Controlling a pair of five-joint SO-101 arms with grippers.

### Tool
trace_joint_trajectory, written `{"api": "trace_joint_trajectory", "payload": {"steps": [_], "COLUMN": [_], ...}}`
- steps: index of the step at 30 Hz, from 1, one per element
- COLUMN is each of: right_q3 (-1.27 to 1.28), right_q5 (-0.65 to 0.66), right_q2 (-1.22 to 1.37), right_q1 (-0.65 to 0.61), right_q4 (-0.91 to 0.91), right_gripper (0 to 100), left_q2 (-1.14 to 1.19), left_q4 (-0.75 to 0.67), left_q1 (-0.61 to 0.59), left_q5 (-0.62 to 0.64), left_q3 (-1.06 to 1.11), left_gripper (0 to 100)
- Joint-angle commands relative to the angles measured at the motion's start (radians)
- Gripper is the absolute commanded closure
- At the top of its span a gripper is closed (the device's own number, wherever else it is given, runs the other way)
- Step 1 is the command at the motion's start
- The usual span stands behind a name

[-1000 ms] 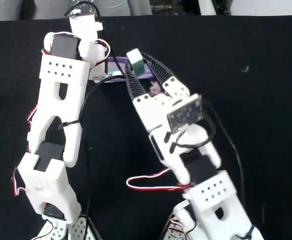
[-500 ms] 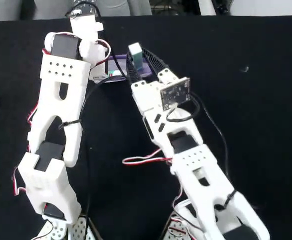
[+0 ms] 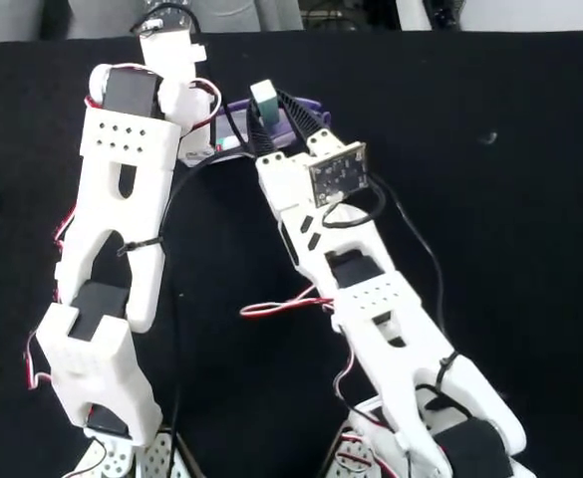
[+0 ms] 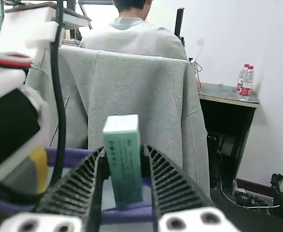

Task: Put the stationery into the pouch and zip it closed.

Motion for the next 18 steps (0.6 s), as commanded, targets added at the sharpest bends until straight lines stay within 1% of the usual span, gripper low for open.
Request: {"api": "trace_joint_trajectory", "payload": {"steps": [1, 4, 8, 11, 16, 18], "right_q3": [-0.002, -0.001, 0.002, -0.018, -0.071, -0.077], "right_q5": [0.006, 0.006, 0.006, 0.006, -0.003, -0.003], "right_q2": [0.056, 0.068, 0.035, -0.058, -0.300, -0.400], "right_q1": [-0.038, -0.048, -0.029, 0.012, 0.112, 0.153], "right_q4": [-0.005, -0.005, 0.008, 0.130, 0.416, 0.497], "right_gripper": [84.0, 73.0, 71.7, 71.7, 71.7, 72.4], "left_q2": [-0.054, -0.054, -0.054, -0.054, -0.054, -0.054], "left_q4": [0.009, 0.009, 0.009, 0.009, 0.009, 0.009], "left_q1": [0.013, 0.010, 0.008, 0.008, 0.008, 0.008], "left_q5": [0.006, 0.006, 0.006, 0.006, 0.006, 0.006], "left_q3": [-0.005, -0.005, -0.005, -0.007, -0.010, -0.012], "left_gripper": [97, 97, 97, 97, 97, 97]}}
